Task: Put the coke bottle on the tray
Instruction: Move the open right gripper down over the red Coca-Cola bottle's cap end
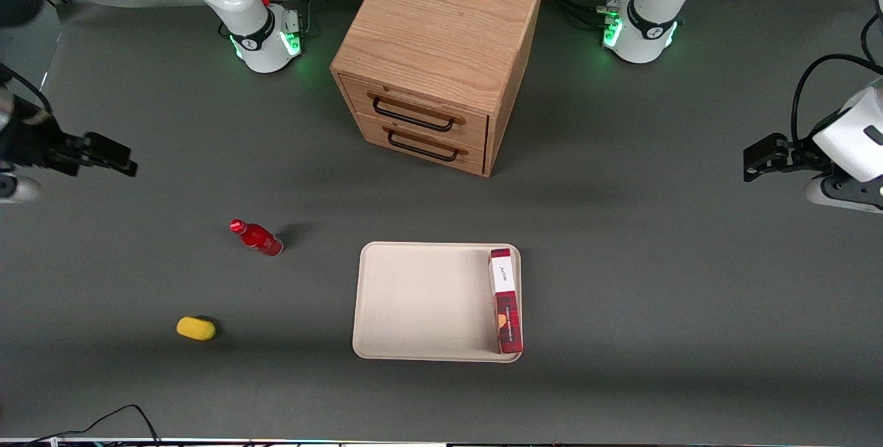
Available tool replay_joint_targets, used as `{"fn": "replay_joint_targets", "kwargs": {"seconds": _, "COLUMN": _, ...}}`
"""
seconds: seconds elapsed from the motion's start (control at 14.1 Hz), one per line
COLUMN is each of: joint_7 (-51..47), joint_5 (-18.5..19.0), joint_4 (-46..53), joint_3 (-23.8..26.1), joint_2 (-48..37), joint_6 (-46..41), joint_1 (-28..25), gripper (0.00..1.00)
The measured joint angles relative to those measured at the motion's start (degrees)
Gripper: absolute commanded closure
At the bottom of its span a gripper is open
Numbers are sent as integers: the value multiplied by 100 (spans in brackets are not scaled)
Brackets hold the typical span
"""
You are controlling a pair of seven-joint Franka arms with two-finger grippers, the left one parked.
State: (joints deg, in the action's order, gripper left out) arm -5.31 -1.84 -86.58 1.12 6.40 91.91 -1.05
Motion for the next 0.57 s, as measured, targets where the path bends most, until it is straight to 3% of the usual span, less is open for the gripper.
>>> {"fn": "replay_joint_targets", "kwargs": {"seconds": 0.57, "joint_7": -403, "joint_5": -31, "joint_4": -2337, "joint_3": 543, "joint_2": -34, "joint_6": 2924, "joint_1": -14, "gripper": 1}}
